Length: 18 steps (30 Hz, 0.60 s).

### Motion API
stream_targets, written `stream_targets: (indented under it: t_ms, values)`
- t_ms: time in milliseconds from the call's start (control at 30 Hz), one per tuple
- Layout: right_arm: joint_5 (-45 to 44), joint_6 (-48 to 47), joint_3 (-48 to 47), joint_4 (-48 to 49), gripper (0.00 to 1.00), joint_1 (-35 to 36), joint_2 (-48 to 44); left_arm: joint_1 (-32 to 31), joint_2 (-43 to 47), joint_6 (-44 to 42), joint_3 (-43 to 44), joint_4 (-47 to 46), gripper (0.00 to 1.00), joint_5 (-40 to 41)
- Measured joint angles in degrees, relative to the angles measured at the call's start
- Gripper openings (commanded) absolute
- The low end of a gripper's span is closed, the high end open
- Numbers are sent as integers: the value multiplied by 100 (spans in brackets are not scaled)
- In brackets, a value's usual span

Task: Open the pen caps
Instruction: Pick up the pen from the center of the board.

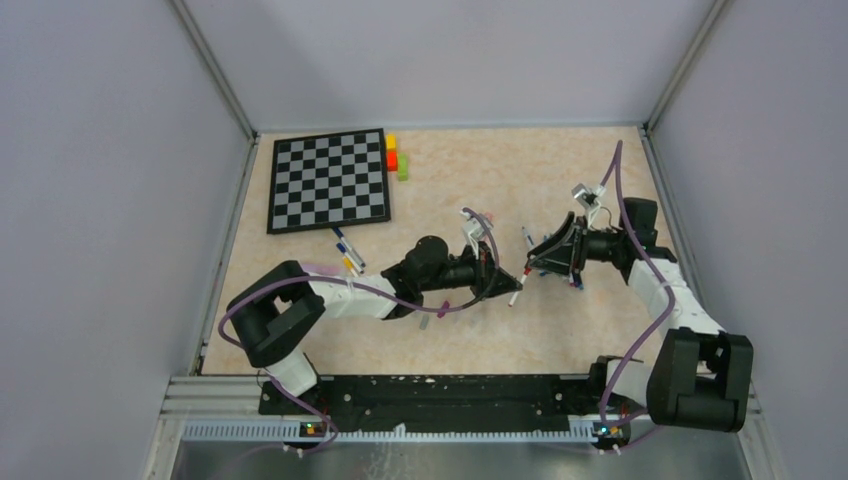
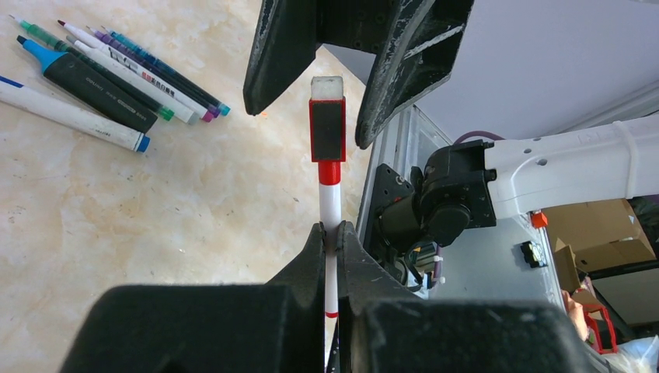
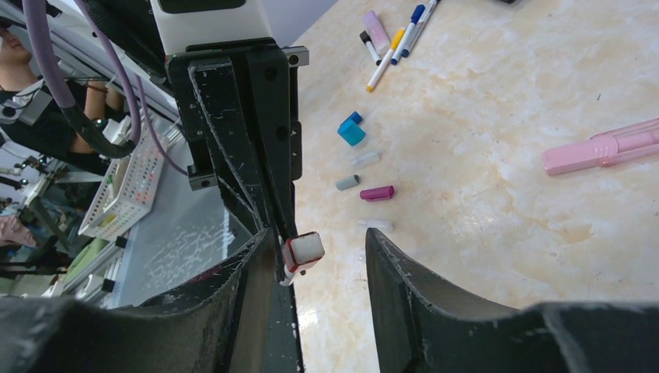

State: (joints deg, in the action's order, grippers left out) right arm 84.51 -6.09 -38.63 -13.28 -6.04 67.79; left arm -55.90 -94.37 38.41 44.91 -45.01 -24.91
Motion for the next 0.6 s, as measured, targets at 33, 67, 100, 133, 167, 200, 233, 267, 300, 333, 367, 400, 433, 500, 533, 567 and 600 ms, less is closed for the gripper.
stream_targets:
  t_ms: [33, 67, 100, 133, 167, 200, 233, 267, 300, 333, 367, 400, 433, 500, 533, 567, 600]
  values:
    - [0, 20, 0, 15, 43, 17, 17, 0, 0, 0, 4, 0, 0, -4]
    - [2, 24, 0, 22, 42, 24, 26, 2, 0, 0, 7, 0, 0, -4]
    - [4, 33, 2, 26, 41, 31, 33, 0, 0, 0, 9, 2, 0, -9]
    - [9, 37, 0, 31, 40, 33, 33, 0, 0, 0, 9, 2, 0, -15]
    - [28, 39, 2, 35, 39, 33, 33, 0, 0, 0, 9, 2, 0, -17]
    - [55, 42, 2, 39, 38, 33, 33, 0, 0, 0, 11, 0, 0, -17]
    - [83, 52, 0, 42, 36, 35, 33, 0, 0, 0, 11, 2, 0, -17]
    - [98, 61, 0, 46, 35, 39, 33, 2, 0, 0, 11, 2, 0, -17]
    - [125, 70, 2, 46, 35, 44, 33, 0, 0, 0, 11, 2, 0, -17]
    - [153, 72, 2, 46, 35, 55, 33, 0, 0, 0, 11, 2, 0, -17]
    - [195, 79, 2, 46, 37, 66, 33, 2, 0, 0, 11, 0, 0, -17]
    - [229, 79, 2, 46, 41, 79, 33, 2, 0, 0, 11, 2, 0, -17]
    - [258, 79, 2, 46, 45, 92, 33, 0, 0, 2, 11, 2, 0, -17]
    - [271, 85, 0, 46, 50, 107, 33, 0, 0, 4, 11, 2, 0, -15]
    - [273, 96, 0, 44, 51, 107, 33, 2, 0, 11, 11, 0, 0, -11]
    - [273, 96, 2, 46, 51, 107, 33, 0, 0, 24, 11, -2, 0, 7]
    - [273, 94, 2, 44, 51, 107, 35, 0, 0, 42, 9, -11, 0, 28]
